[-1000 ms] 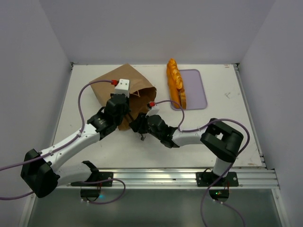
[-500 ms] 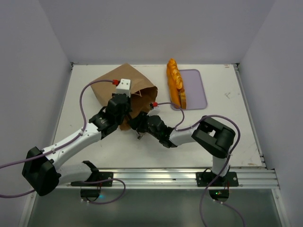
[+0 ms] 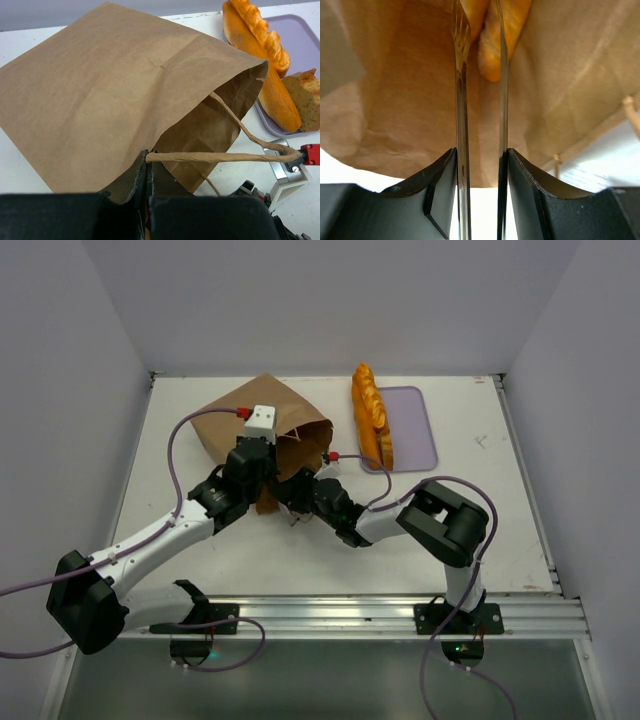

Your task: Take the fake bread out of the paper bag

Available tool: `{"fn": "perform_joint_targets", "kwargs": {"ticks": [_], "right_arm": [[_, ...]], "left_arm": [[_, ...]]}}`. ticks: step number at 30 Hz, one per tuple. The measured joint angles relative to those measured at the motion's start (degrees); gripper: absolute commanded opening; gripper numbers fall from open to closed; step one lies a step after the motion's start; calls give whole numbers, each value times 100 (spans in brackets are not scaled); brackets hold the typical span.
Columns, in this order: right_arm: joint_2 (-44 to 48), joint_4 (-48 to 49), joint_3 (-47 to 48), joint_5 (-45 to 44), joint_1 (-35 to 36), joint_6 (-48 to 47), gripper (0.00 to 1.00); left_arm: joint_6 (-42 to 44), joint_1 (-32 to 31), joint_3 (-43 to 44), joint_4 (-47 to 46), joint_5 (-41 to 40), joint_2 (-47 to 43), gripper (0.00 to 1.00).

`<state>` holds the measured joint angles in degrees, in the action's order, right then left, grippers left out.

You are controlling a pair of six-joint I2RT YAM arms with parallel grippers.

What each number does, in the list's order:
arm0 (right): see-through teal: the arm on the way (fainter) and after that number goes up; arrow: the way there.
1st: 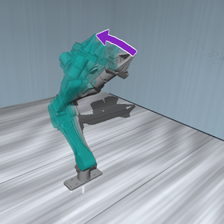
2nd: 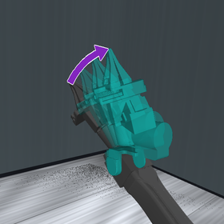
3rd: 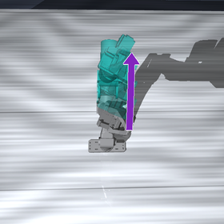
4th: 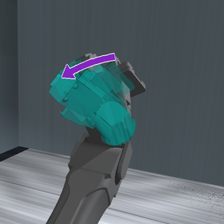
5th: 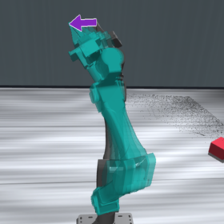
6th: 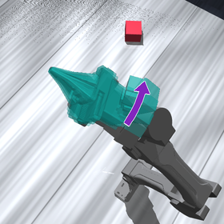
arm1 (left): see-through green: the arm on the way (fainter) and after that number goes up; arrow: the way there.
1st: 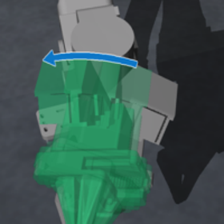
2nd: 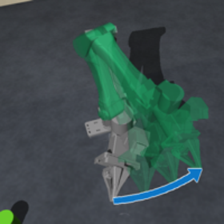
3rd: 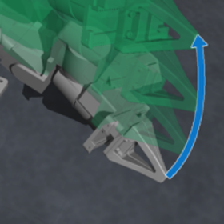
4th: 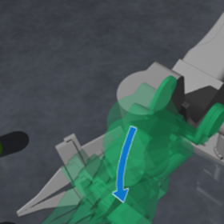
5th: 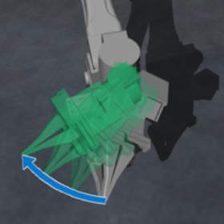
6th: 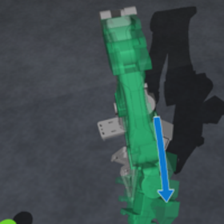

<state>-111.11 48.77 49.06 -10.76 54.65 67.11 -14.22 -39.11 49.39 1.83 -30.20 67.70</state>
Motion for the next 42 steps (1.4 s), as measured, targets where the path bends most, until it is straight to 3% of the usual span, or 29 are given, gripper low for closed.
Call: {"fn": "perform_joint_targets", "kwargs": {"ticks": [42], "right_arm": [[-463,232,610,-326,-142,57,49]], "left_arm": [[-15,0,-55,-92,52,4,0]]}}
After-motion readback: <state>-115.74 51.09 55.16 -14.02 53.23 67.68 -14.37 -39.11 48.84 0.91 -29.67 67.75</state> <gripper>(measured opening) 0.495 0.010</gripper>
